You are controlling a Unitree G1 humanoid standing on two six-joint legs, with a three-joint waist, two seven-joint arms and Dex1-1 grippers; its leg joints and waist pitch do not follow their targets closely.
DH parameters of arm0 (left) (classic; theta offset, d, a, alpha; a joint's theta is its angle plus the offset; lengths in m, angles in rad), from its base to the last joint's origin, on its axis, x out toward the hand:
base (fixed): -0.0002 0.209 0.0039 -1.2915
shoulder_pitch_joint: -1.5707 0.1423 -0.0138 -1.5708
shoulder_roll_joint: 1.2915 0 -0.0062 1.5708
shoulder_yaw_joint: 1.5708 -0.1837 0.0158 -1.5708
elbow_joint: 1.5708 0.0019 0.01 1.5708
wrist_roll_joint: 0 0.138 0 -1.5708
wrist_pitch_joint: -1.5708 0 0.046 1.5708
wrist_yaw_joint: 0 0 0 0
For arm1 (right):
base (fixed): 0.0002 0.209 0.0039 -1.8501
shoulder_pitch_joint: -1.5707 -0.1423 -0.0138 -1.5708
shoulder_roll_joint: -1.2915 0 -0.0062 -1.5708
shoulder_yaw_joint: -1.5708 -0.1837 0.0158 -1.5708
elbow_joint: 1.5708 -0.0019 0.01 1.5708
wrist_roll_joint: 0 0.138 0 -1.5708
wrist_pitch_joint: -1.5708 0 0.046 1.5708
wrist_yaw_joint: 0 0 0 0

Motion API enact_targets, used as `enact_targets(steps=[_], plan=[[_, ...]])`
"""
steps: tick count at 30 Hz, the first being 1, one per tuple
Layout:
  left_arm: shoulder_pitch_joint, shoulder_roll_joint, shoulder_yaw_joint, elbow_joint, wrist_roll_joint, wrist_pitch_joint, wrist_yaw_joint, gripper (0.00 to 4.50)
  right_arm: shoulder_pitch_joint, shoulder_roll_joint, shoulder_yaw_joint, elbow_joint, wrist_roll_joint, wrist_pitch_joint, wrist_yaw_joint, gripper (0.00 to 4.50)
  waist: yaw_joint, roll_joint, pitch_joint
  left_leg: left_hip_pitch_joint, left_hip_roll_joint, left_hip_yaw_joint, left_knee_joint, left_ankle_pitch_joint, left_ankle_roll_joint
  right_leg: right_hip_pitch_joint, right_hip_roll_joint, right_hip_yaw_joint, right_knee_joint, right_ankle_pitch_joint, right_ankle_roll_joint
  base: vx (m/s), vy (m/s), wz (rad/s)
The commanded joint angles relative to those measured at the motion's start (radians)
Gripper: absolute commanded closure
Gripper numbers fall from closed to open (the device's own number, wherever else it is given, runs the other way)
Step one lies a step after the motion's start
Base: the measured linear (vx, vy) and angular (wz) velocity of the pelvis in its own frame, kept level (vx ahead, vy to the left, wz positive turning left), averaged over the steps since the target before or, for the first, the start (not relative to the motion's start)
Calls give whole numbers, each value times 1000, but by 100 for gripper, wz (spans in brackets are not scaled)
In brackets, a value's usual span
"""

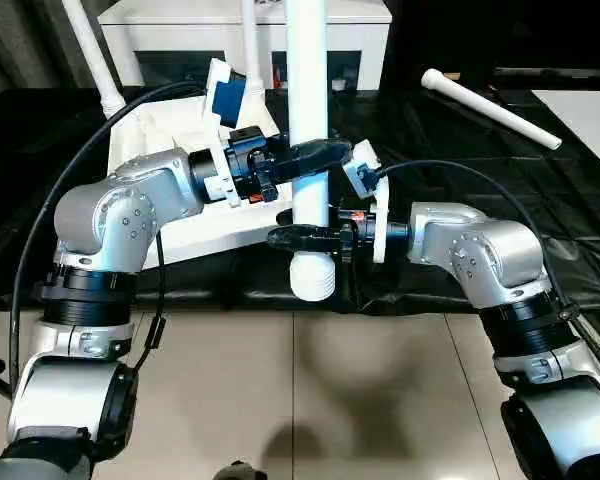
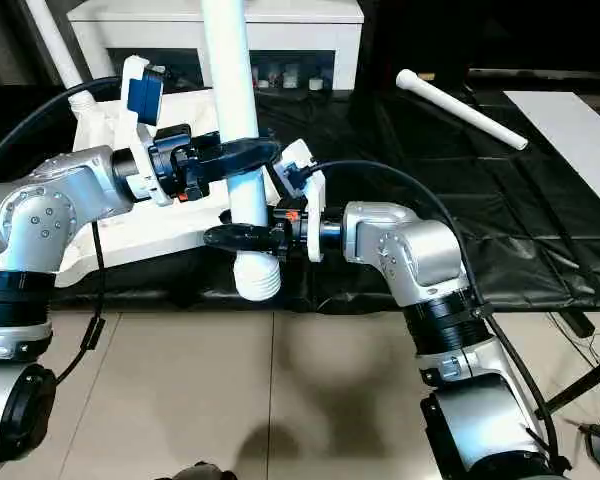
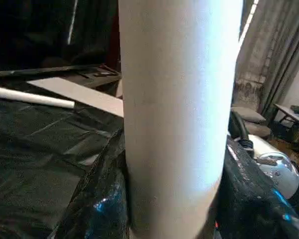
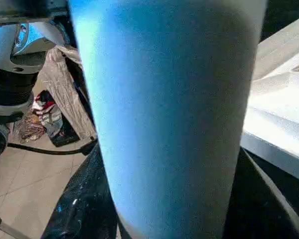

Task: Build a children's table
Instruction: Move to table

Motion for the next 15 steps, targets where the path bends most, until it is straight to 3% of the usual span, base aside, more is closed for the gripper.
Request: enact_targets(steps=[1, 4, 7, 8, 9, 10, 11, 15], plan=[[-7, 20, 3, -1, 8, 17, 13, 196, -9, -6, -32, -9, 11, 7, -21, 258, 3, -5, -79, 30, 54, -24, -65, -155, -9, 44, -77, 50, -68, -37, -241, 0, 0, 0], [-1, 18, 15, -12, 3, 24, 30, 186, 0, -7, -43, -16, 13, 6, -30, 261, 5, -11, -78, 30, 55, -24, -65, -147, -6, 44, -78, 50, -69, -39, -239, 0, 0, 0], [12, 24, 34, -39, -12, 36, 41, 154, 14, -11, -64, -25, 17, 7, -51, 262, 7, -10, -78, 30, 55, -24, -65, -146, -7, 43, -80, 51, -69, -50, -237, 0, 0, 0], [15, 26, 38, -47, -16, 40, 42, 150, 17, -13, -69, -27, 17, 7, -56, 262, 8, -13, -78, 29, 56, -24, -66, -144, -7, 44, -80, 50, -68, -48, -236, 0, 0, 0], [20, 28, 44, -60, -22, 46, 48, 148, 21, -19, -81, -28, 19, 6, -61, 263, 8, -22, -78, 29, 55, -22, -66, -138, -3, 45, -80, 50, -69, -46, -233, 0, 0, 0], [26, 32, 47, -74, -27, 53, 52, 143, 24, -24, -93, -30, 23, 6, -67, 263, 12, -16, -79, 29, 55, -23, -65, -133, -4, 44, -83, 51, -68, -51, -233, 0, 0, 0], [33, 33, 53, -88, -28, 54, 63, 126, 26, -31, -104, -31, 23, 5, -75, 263, 11, -21, -78, 28, 56, -22, -65, -130, -3, 44, -82, 50, -68, -51, -233, 0, 0, 0], [72, 34, 76, -161, 33, 4, 171, 102, 47, -61, -134, -57, -1, -6, -126, 263, 19, -22, -77, 30, 57, -22, -66, -135, -7, 41, -81, 52, -70, -65, -217, 0, 0, 0]])
